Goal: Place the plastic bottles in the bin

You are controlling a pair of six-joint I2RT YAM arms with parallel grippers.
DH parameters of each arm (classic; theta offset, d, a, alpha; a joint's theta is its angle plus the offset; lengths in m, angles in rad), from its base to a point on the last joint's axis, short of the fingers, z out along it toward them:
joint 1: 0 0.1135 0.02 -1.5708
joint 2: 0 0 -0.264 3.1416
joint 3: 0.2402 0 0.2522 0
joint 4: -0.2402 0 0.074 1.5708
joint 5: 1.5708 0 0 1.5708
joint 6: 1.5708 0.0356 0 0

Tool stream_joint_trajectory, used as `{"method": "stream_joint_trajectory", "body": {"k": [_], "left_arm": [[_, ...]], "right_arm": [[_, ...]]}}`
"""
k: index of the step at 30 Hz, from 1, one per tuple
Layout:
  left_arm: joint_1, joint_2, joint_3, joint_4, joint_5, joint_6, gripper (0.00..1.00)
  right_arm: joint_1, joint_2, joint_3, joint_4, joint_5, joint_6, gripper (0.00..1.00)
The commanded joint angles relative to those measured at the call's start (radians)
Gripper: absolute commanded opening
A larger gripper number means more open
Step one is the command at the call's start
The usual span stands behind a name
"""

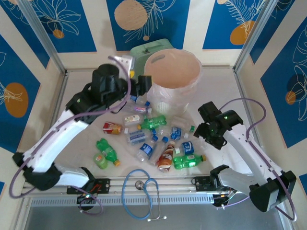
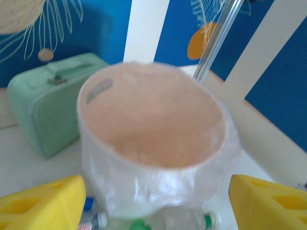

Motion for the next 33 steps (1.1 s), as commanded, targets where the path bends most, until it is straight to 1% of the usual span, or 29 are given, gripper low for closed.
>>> {"method": "stream_joint_trajectory", "body": {"k": [1,4,6,12,18,25,33], "left_arm": [[-0.003,-0.080,-0.182,0.044,0.023,0.001,0.78],[-0.003,-0.161,-0.322,0.024,0.044,-0.034,0.78],[-0.004,-0.193,-0.395,0.016,0.069,-0.057,0.77],[-0.005,-0.214,-0.530,0.036,0.148,-0.118,0.73],[-0.022,-0.201,-0.593,0.080,0.193,-0.103,0.73],[-0.047,-0.197,-0.632,0.096,0.193,-0.112,0.74],[-0.051,-0.201,-0.649,0.091,0.193,-0.112,0.74]], "right_arm": [[0.016,-0.010,-0.057,0.036,-0.089,0.086,0.79],[0.039,0.005,-0.106,0.054,-0.085,0.133,0.79],[0.036,0.004,-0.137,0.081,-0.085,0.145,0.79],[-0.033,-0.005,-0.222,0.227,-0.188,0.155,0.79],[-0.061,0.005,-0.262,0.282,-0.178,0.204,0.81],[-0.133,0.008,-0.311,0.345,-0.195,0.209,0.82],[-0.177,0.048,-0.305,0.376,-0.177,0.187,0.81]]}}
